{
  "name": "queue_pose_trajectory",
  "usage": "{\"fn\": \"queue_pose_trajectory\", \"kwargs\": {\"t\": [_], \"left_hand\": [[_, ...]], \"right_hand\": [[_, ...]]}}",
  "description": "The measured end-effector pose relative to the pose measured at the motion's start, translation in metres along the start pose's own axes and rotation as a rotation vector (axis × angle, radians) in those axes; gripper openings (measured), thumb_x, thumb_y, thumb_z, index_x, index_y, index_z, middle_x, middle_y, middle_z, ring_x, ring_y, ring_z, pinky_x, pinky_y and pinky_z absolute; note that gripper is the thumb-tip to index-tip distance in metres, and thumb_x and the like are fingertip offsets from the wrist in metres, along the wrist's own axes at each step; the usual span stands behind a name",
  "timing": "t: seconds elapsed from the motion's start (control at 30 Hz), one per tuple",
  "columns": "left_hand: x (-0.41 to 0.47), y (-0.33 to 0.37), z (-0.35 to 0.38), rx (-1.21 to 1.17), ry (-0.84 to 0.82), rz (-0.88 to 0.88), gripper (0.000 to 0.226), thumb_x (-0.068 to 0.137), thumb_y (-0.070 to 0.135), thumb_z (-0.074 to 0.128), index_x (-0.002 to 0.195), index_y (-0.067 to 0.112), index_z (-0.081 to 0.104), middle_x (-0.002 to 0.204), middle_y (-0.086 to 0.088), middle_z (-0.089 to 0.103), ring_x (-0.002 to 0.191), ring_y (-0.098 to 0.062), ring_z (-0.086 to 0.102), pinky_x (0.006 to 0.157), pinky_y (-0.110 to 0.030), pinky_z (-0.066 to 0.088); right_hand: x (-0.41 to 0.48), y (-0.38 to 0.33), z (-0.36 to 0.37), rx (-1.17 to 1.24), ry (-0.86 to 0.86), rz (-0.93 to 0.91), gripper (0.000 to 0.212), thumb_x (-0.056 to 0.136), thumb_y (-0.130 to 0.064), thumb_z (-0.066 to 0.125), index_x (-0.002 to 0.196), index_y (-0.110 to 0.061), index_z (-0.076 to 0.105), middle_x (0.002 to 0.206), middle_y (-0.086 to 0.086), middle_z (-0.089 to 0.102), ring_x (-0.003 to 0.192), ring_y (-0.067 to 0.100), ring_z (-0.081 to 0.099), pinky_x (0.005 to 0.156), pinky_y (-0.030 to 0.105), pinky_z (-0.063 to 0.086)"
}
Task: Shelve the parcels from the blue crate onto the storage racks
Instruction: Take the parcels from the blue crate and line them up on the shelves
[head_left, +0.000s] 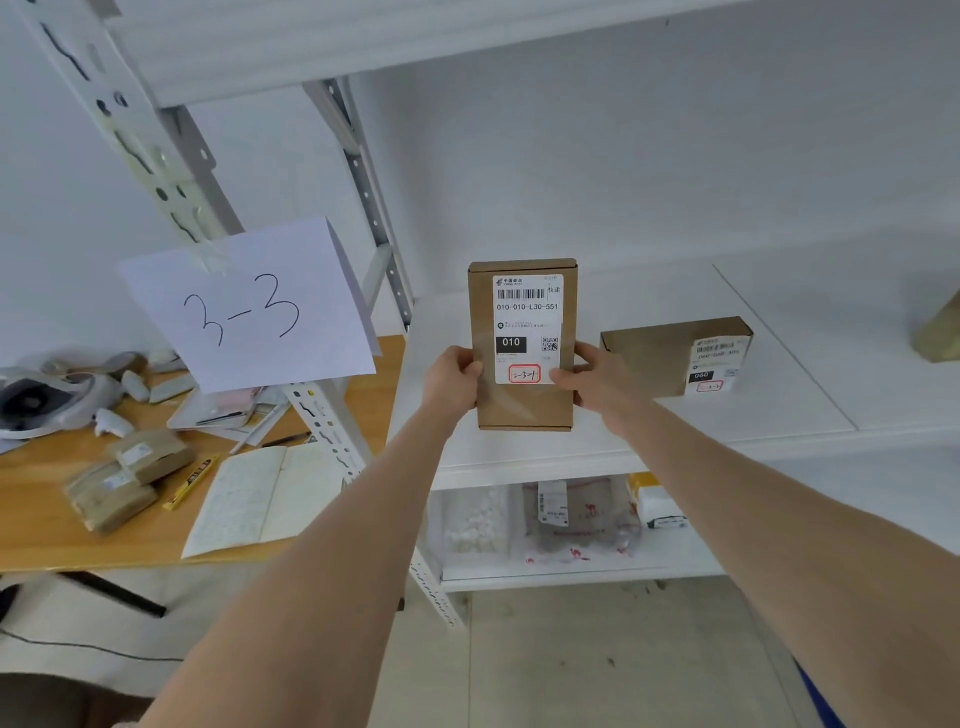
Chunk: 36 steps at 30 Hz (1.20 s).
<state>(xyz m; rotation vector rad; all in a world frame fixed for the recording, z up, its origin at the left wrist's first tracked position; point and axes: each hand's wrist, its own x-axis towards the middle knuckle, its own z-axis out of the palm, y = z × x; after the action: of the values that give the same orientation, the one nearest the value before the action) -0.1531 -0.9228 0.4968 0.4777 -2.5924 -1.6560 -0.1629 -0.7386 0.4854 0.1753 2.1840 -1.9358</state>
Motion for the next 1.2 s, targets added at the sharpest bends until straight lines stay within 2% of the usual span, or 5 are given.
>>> {"fn": "queue_pose_trajectory", "kwargs": {"t": [0.33, 0.8, 0.97, 1.1, 1.2], "left_hand": [[0.001, -0.04, -0.001, -0.05, 0.051, -0.052, 0.028, 0.095, 0.012, 0.039, 0.118, 0.015, 0.054, 0.114, -0.008, 0.065, 0.106, -0.028, 0.061, 0.092, -0.046, 0.052], [0.012, -0.089, -0.008, -0.012, 0.088, -0.114, 0.04, 0.091, 0.006, 0.036, 0.127, 0.01, 0.053, 0.118, -0.008, 0.065, 0.109, -0.03, 0.059, 0.094, -0.043, 0.05], [0.012, -0.1, -0.005, 0.082, 0.093, -0.1, 0.031, 0.095, 0.017, 0.044, 0.122, 0.009, 0.057, 0.118, -0.005, 0.064, 0.109, -0.024, 0.058, 0.088, -0.032, 0.046], [0.012, -0.108, -0.001, 0.11, 0.075, -0.109, 0.033, 0.095, 0.025, 0.049, 0.122, 0.008, 0.055, 0.118, -0.006, 0.064, 0.108, -0.024, 0.058, 0.09, -0.035, 0.048], [0.01, -0.112, 0.003, 0.104, 0.08, -0.125, 0.031, 0.094, 0.02, 0.049, 0.12, 0.006, 0.056, 0.11, -0.005, 0.065, 0.098, -0.023, 0.058, 0.077, -0.03, 0.045]], "right_hand": [[-0.003, 0.016, 0.034, -0.125, 0.048, -0.046, 0.063, 0.088, -0.001, 0.061, 0.143, -0.023, 0.041, 0.12, 0.006, 0.063, 0.11, 0.023, 0.059, 0.096, 0.035, 0.047], [0.012, 0.066, 0.084, -0.204, 0.065, -0.023, 0.063, 0.092, -0.003, 0.055, 0.146, -0.025, 0.034, 0.135, 0.006, 0.056, 0.124, 0.024, 0.052, 0.104, 0.042, 0.042], [0.019, 0.081, 0.089, -0.266, 0.063, -0.04, 0.058, 0.093, -0.01, 0.054, 0.147, -0.02, 0.035, 0.138, 0.003, 0.054, 0.124, 0.023, 0.053, 0.105, 0.035, 0.04], [0.02, 0.092, 0.095, -0.318, 0.107, -0.046, 0.05, 0.094, -0.015, 0.055, 0.143, -0.017, 0.043, 0.134, 0.005, 0.057, 0.121, 0.025, 0.055, 0.102, 0.036, 0.041], [0.019, 0.1, 0.101, -0.388, 0.154, -0.056, 0.046, 0.096, -0.02, 0.053, 0.141, -0.018, 0.043, 0.129, 0.005, 0.06, 0.117, 0.026, 0.057, 0.098, 0.04, 0.045]]}}
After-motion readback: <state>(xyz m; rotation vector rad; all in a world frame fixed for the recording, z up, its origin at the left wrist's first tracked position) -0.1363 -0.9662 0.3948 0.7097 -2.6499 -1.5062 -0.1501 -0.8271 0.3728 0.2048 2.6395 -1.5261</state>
